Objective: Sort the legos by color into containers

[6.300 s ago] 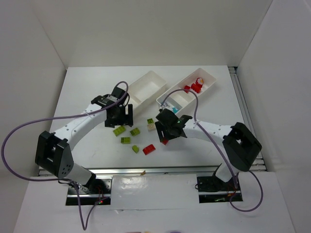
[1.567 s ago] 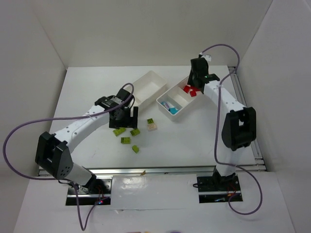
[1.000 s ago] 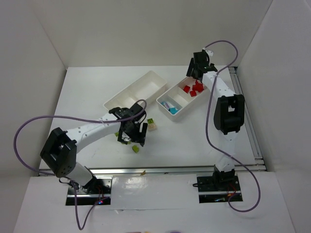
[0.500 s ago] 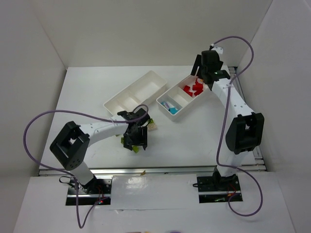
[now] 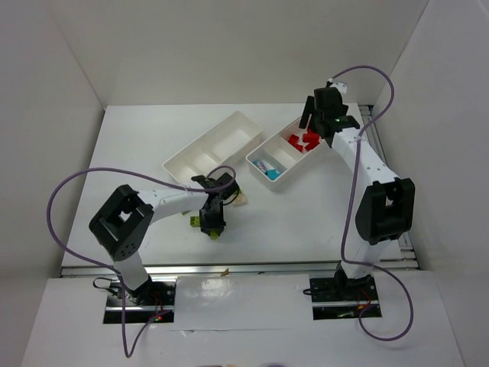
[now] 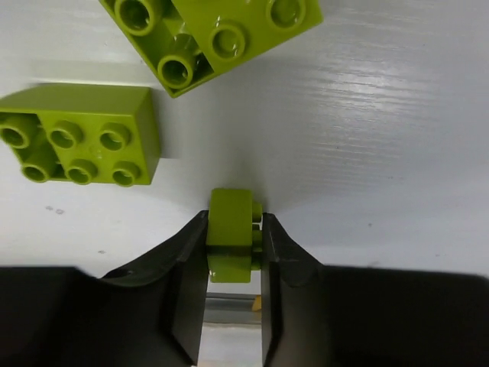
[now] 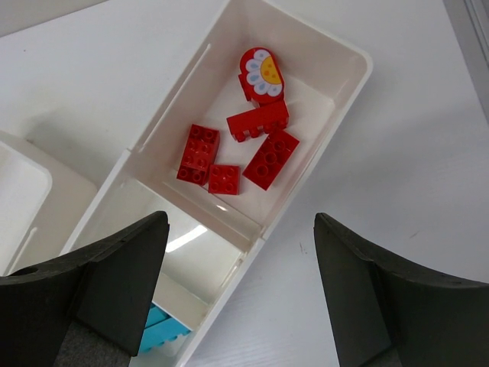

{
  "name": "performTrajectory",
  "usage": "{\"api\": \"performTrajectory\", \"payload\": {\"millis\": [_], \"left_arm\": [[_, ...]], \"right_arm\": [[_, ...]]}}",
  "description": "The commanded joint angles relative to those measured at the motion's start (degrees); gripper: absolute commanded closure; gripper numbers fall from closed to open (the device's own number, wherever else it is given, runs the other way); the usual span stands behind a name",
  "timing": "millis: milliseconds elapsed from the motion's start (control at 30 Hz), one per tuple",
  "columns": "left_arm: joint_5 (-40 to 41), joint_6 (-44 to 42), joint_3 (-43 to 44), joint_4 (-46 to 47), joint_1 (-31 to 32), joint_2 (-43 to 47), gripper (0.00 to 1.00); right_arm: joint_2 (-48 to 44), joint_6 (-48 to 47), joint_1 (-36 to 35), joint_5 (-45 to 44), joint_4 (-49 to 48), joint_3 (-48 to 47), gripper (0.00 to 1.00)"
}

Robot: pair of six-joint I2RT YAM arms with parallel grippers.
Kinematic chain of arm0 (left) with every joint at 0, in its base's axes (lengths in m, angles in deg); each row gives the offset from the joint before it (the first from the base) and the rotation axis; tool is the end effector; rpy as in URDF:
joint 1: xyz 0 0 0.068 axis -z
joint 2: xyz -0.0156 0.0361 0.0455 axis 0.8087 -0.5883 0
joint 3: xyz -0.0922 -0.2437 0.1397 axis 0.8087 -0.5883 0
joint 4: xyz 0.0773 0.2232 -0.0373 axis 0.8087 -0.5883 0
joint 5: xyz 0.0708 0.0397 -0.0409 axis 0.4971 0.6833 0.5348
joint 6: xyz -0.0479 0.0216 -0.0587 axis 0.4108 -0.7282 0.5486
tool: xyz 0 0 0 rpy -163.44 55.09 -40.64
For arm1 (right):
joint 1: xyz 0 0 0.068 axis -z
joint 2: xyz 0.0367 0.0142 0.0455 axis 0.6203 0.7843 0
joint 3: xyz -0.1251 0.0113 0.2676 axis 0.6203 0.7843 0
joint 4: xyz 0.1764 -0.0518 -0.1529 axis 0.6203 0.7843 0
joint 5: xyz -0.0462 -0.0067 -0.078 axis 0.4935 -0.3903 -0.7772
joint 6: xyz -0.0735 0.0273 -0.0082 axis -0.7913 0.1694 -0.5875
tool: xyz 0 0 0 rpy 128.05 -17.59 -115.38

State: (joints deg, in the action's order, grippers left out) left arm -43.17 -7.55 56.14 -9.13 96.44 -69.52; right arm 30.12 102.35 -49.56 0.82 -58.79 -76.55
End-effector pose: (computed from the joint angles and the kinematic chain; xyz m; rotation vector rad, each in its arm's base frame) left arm 0.2250 -0.1959 0.1701 -0.3079 2.9279 -0.0798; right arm 0.3999 0.0556 0.3354 0.3237 2.1290 -0.0909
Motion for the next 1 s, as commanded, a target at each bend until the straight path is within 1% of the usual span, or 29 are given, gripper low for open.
{"api": "performTrajectory", "payload": {"millis": [0,33,67,167,200,233,300,367,400,567,633,733,800,867,900,933,967], "left_arm": [[3.3,-2.4,4.7,-2.9,0.1,0.2,0.65],[3.3,-3.3,6.1,-3.5,0.1,1.1,0.67],[5.4,-4.3,9.4,-5.7,0.1,1.1,0.68],[8.6,-5.8,15.7,-9.4,0.1,1.1,0.71],[9.4,-7.5,19.9,-11.8,-1.8,0.5,0.74],[9.4,-8.1,21.7,-12.6,-2.7,0.5,0.76],[10.1,-10.0,26.3,-13.8,-4.8,-0.1,0.76],[9.5,-11.0,28.6,-13.8,-8.7,-0.6,0.76],[8.9,-11.7,30.6,-13.8,-11.7,-1.3,0.76],[6.7,-13.0,35.7,-13.3,-19.9,-4.8,0.76],[6.1,-13.0,36.4,-12.8,-22.9,-5.9,0.76],[5.3,-13.5,34.9,-11.2,-25.2,-7.2,0.74],[5.3,-13.5,34.3,-10.4,-26.6,-7.8,0.70],[4.6,-13.5,33.7,-8.0,-27.2,-8.4,0.62],[4.6,-13.5,33.7,-7.9,-27.2,-9.0,0.56],[4.0,-13.5,33.7,-7.3,-27.2,-9.0,0.38],[4.0,-13.5,34.8,-7.3,-27.2,-9.6,0.33]], "right_arm": [[-4.1,-1.0,-0.5,-1.0,0.4,0.1,0.16],[-4.6,-1.0,-0.5,-1.0,1.2,0.1,0.16],[-4.6,-1.0,-0.5,-0.5,1.8,0.1,0.16],[-5.9,-1.0,0.7,1.6,3.2,-0.5,0.16],[-6.6,-1.6,0.7,1.6,3.9,-1.0,0.16],[-6.7,-1.6,0.7,1.6,3.9,-1.0,0.16],[-7.4,-2.2,1.2,1.6,4.6,-1.0,0.16],[-8.9,-2.2,1.2,1.6,5.3,-1.0,0.16],[-9.5,-2.2,1.7,1.6,5.9,-1.0,0.16],[-10.7,-2.2,2.3,1.6,6.4,0.0,0.16],[-10.7,-2.2,2.3,1.6,6.9,0.6,0.16],[-11.2,-2.2,2.3,1.6,7.5,1.3,0.16],[-11.8,-2.7,2.3,2.4,7.5,1.8,0.16],[-12.4,-2.7,2.3,3.0,7.5,2.3,0.16],[-12.4,-2.7,2.3,3.5,7.5,2.3,0.16],[-12.4,-2.7,2.3,3.6,7.5,2.3,0.16],[-12.4,-2.7,2.3,3.6,7.5,2.3,0.16]]}}
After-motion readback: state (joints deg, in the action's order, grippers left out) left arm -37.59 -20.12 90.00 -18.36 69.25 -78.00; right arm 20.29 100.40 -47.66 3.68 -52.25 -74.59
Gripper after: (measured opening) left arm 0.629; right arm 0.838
